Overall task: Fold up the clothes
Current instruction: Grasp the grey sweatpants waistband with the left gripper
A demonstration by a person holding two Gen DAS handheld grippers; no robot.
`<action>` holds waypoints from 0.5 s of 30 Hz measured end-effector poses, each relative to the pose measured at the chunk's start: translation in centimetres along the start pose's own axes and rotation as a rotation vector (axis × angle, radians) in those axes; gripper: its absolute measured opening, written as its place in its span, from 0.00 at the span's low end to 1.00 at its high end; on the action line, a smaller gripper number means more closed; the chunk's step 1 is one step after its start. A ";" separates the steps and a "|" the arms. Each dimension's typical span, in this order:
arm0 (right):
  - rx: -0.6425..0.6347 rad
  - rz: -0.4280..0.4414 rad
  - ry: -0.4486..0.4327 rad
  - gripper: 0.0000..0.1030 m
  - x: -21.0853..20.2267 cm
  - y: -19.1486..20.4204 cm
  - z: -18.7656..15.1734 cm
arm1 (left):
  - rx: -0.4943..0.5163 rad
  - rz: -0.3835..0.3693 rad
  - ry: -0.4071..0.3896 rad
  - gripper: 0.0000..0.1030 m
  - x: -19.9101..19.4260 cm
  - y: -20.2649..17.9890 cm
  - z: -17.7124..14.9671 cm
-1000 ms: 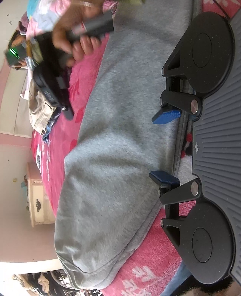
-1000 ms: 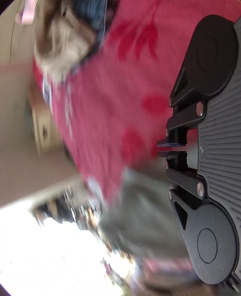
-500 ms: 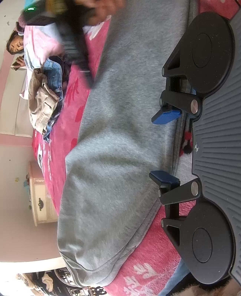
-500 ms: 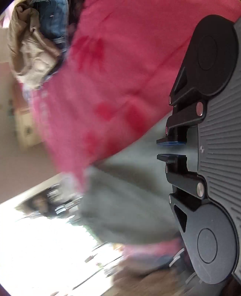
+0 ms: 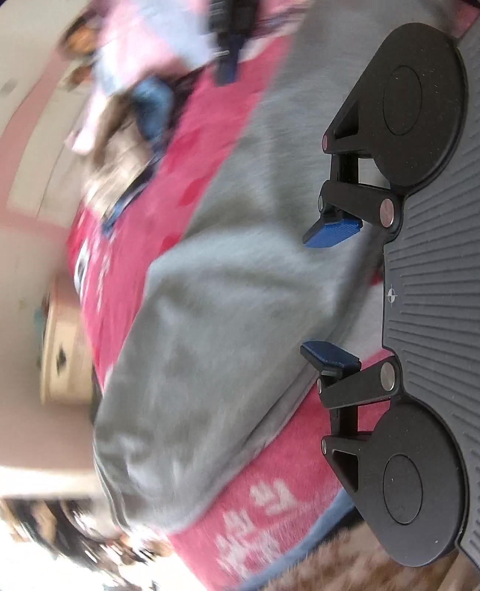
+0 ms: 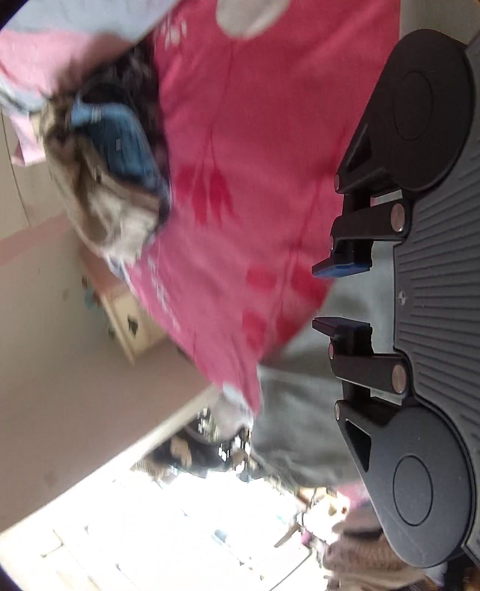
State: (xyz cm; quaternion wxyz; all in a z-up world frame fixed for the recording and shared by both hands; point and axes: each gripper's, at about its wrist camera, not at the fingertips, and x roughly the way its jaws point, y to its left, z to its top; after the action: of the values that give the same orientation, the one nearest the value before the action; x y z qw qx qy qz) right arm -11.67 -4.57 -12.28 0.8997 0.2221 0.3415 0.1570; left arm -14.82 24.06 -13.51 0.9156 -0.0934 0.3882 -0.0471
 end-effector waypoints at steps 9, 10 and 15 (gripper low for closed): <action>-0.076 0.177 0.017 0.25 4.0 7.6 0.0 | -0.336 0.136 -0.062 0.55 -2.2 1.6 13.8; -0.090 0.186 0.020 0.25 4.4 8.3 0.0 | -0.354 0.128 -0.076 0.55 -2.5 2.3 15.8; -0.144 0.208 0.051 0.25 6.8 11.4 0.7 | -0.325 0.271 -0.132 0.66 -1.5 7.9 23.2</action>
State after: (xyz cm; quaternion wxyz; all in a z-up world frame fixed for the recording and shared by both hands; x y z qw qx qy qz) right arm -7.81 7.92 -9.76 0.8832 0.1869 0.3271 0.2792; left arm 0.92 35.18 1.71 0.9098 -0.1898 0.3390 0.1458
